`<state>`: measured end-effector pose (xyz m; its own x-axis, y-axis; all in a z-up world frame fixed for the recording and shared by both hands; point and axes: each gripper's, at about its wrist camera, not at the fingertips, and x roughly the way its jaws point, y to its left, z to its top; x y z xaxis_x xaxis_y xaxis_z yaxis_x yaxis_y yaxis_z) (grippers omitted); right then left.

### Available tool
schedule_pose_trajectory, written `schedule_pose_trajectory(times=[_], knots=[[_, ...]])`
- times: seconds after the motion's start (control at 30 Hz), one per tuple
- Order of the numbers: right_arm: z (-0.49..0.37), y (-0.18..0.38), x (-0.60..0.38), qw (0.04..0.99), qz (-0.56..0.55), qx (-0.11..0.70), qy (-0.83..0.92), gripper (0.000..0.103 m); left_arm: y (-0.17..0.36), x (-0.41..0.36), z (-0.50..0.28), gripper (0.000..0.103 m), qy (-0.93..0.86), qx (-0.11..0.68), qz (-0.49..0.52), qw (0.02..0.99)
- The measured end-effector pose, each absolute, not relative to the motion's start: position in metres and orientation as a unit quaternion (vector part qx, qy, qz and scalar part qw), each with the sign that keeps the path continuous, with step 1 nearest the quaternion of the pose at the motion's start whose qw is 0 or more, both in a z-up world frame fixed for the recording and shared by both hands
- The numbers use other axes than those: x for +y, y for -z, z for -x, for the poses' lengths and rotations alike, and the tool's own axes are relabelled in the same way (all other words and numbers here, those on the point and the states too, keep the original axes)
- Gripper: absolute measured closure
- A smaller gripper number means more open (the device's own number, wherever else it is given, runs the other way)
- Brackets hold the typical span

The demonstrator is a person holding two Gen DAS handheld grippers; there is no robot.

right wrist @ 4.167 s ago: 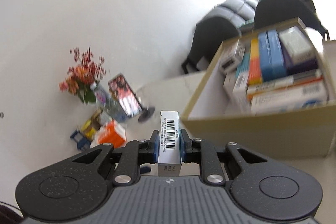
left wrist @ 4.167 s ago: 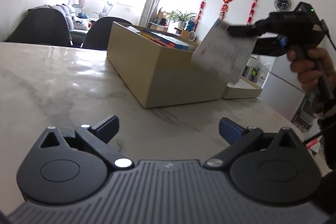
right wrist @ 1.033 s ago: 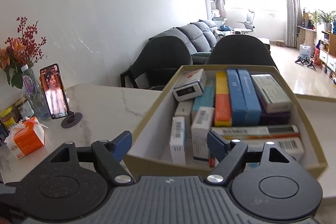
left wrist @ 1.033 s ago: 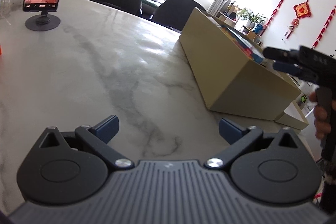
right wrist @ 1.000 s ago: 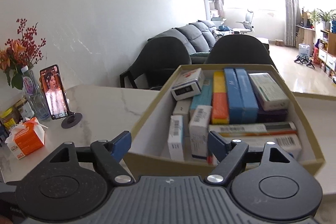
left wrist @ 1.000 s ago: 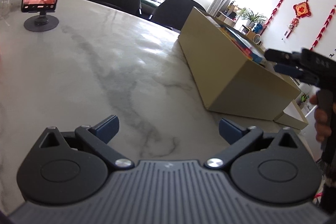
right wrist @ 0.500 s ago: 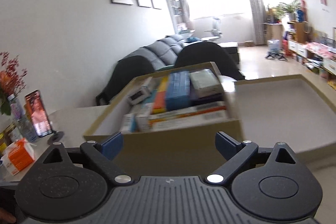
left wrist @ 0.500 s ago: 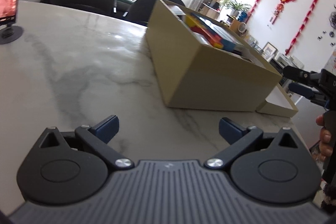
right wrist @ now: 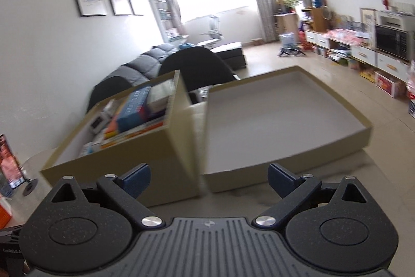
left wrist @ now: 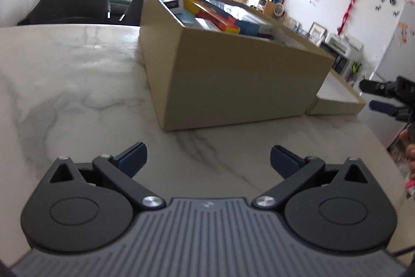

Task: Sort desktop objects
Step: 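Move the right tool over to the rim of the flat cardboard lid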

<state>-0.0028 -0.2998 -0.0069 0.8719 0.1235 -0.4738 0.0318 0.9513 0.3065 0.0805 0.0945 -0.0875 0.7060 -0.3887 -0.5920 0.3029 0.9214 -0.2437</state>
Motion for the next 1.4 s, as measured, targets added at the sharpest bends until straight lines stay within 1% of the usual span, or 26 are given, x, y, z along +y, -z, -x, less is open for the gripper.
schedule_pose_trajectory(times=[0.13, 0.6, 1.07, 1.4], knots=[[0.0, 0.015, -0.316, 0.951, -0.167, 0.26, 0.0, 0.005, 0.097, 0.086, -0.09, 0.0, 0.188, 0.348, 0.041, 0.918], [-0.021, 0.046, -0.355, 0.935, -0.204, 0.285, 0.043, 0.005, 0.106, 0.073, -0.087, 0.0, 0.185, 0.332, -0.047, 0.924], [-0.033, 0.07, -0.395, 0.917, -0.252, 0.305, 0.049, 0.006, 0.108, 0.073, -0.094, 0.0, 0.175, 0.333, -0.054, 0.925], [-0.038, 0.061, -0.43, 0.909, -0.286, 0.298, 0.047, 0.006, 0.108, 0.074, -0.095, 0.0, 0.171, 0.334, -0.054, 0.926]])
